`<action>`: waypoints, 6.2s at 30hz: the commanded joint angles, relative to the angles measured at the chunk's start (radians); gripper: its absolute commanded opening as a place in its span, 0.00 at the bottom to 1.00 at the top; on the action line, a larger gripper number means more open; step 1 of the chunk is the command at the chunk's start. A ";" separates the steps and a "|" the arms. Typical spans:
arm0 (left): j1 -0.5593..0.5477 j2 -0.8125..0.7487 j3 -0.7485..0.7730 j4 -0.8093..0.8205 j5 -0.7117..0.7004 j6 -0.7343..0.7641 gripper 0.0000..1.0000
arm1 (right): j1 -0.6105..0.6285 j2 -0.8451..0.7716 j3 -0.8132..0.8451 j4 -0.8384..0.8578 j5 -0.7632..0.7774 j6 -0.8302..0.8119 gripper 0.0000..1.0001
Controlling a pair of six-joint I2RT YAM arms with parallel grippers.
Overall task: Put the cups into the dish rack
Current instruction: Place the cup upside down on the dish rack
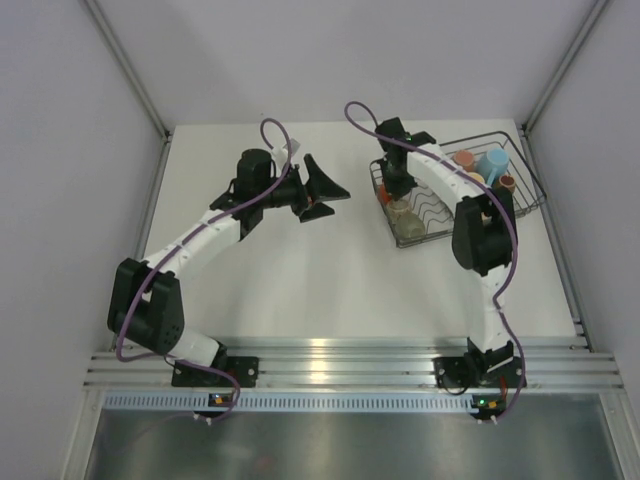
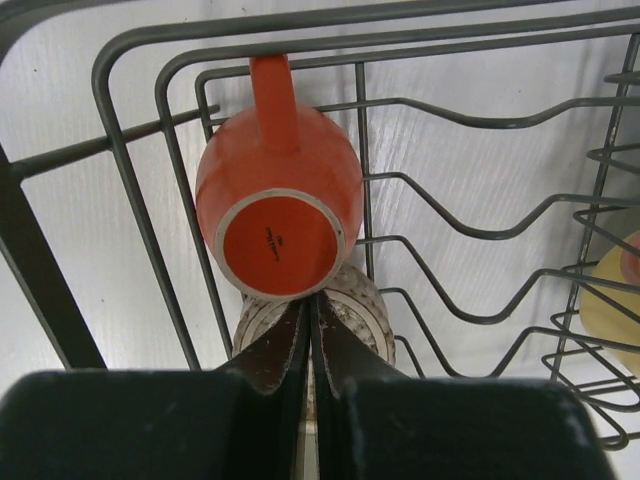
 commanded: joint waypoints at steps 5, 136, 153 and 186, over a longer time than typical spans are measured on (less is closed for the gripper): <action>0.006 -0.030 0.037 0.039 -0.005 0.017 0.98 | 0.005 -0.183 -0.103 0.244 0.030 0.006 0.00; 0.006 -0.077 -0.036 0.039 -0.008 0.015 0.98 | 0.060 -0.364 -0.119 0.179 0.097 0.032 0.46; 0.006 -0.082 -0.043 0.039 -0.004 0.017 0.98 | 0.134 -0.246 -0.090 -0.010 0.051 0.166 0.36; 0.006 -0.128 -0.085 0.038 -0.013 0.011 0.98 | 0.158 -0.300 -0.183 0.054 0.211 0.279 0.29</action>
